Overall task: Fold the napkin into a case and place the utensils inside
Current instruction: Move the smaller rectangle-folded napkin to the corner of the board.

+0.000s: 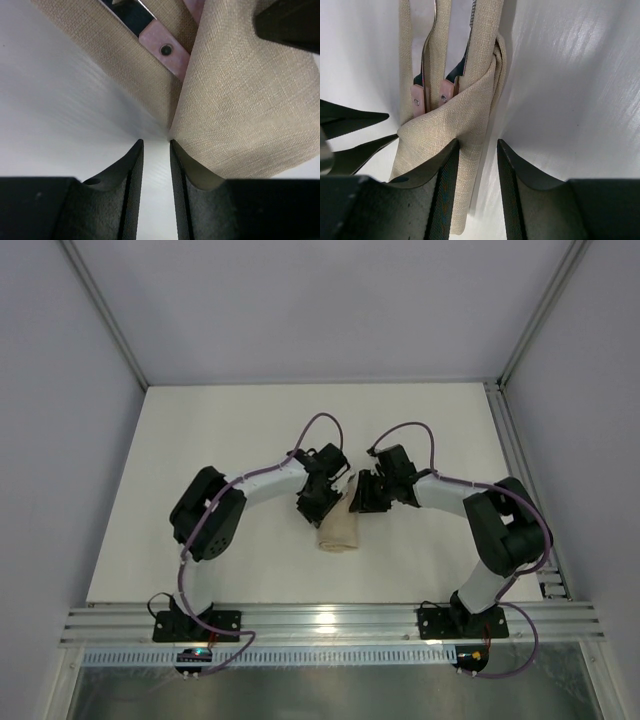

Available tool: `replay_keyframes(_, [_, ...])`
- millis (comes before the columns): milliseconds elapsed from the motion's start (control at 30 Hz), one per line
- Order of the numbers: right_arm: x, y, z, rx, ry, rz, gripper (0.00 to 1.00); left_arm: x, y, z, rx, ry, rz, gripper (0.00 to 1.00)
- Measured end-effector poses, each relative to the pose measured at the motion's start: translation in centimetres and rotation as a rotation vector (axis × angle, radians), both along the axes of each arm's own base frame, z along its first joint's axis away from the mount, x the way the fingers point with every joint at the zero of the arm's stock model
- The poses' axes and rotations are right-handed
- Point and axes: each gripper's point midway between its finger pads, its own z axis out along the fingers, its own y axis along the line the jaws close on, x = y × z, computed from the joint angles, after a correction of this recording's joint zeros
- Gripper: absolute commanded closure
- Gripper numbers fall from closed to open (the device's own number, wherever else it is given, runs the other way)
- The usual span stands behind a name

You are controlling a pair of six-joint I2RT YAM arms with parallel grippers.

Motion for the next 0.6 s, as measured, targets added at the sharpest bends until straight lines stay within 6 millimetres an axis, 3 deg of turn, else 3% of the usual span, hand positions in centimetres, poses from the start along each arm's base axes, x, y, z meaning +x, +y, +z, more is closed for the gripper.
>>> replay_keyframes(200, [-0.3,0.2,0.0,0.016,0.008,0.007,0.59,0.2,0.2,2.9,-0.041,-0.091,-0.122,0.81])
replay_keyframes(367, [-0.3,0.3,0.0,0.023,0.005,0.008,0.59,-0.9,-2.1,6.1,-0.102,-0.232,-0.271,0.85])
replay_keyframes(500, [-0.5,0.2,0.0,0.025,0.005,0.005,0.60,-4.3,-4.4,4.3,-0.072,-0.257,-0.430,0.85])
replay_keyframes(600, [-0.8,0.1,0.0,0.026,0.008,0.003,0.59,-5.8,-4.5,2.1,-0.028,-0.230,-0.483,0.85])
